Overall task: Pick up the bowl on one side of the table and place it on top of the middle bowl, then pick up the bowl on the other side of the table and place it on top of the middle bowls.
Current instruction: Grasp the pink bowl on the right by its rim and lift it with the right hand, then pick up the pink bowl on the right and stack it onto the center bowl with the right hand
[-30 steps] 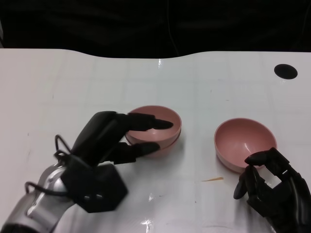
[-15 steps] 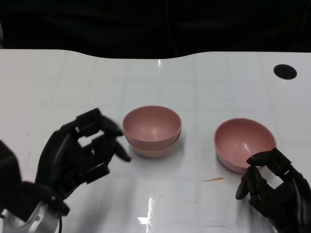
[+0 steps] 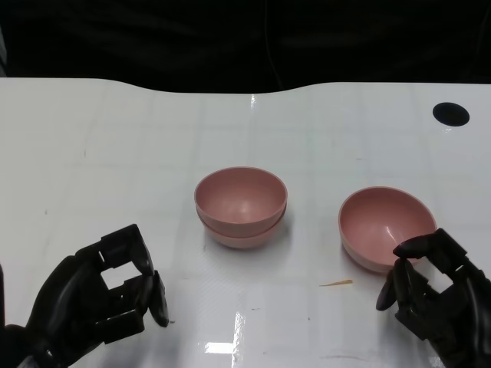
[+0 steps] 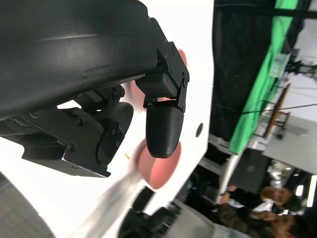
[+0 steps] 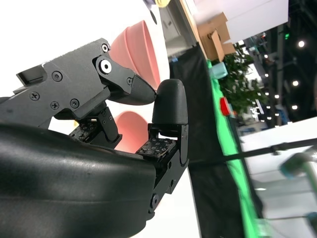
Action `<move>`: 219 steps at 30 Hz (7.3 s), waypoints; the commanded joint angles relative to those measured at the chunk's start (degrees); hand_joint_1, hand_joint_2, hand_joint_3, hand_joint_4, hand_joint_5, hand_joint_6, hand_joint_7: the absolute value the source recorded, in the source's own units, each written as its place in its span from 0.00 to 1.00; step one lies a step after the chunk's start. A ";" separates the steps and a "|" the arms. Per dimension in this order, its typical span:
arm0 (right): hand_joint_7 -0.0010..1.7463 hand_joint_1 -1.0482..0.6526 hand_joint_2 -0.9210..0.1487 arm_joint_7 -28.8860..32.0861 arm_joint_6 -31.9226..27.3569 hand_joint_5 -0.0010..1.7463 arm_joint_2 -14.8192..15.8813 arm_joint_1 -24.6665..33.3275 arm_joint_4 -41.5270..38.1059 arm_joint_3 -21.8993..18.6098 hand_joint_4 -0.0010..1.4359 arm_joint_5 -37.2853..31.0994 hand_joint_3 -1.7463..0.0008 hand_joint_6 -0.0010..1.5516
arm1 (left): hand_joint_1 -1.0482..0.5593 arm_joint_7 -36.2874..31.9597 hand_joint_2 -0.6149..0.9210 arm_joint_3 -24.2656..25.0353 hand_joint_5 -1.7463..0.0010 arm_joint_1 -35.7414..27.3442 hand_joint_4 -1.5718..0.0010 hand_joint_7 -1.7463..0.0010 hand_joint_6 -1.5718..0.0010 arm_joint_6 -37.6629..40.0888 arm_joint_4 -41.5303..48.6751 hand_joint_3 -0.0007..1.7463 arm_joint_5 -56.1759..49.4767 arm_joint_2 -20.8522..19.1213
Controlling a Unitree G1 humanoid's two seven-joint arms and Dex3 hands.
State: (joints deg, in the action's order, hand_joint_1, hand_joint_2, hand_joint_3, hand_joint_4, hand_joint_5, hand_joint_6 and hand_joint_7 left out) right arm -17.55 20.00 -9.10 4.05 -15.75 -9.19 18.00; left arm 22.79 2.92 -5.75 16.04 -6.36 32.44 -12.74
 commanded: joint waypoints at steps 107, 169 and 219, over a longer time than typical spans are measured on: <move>1.00 0.44 0.02 48.27 16.56 1.00 34.25 -44.99 -24.95 34.87 0.55 -66.25 0.84 0.36 | 0.85 -3.44 0.99 7.11 0.00 -4.77 0.40 0.00 0.53 3.97 -7.36 0.75 -4.50 3.62; 1.00 0.44 0.10 43.41 16.83 1.00 17.09 -55.16 -42.83 46.54 0.58 -68.79 0.77 0.38 | 0.81 -2.22 0.89 5.17 0.00 -7.12 0.43 0.00 0.53 -3.12 -5.89 0.79 -8.55 5.17; 1.00 0.46 0.00 45.36 15.03 1.00 11.52 -59.07 -51.92 52.11 0.59 -70.51 0.93 0.40 | 0.81 -3.05 0.88 5.22 0.00 -7.04 0.42 0.00 0.53 -1.99 -6.41 0.81 -7.40 6.43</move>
State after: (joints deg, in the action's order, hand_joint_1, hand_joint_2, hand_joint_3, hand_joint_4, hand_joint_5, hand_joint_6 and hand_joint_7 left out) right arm 27.10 34.72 2.31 -54.98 -67.18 42.73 -52.72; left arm 19.85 7.66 -12.31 14.56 -12.48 25.04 -5.94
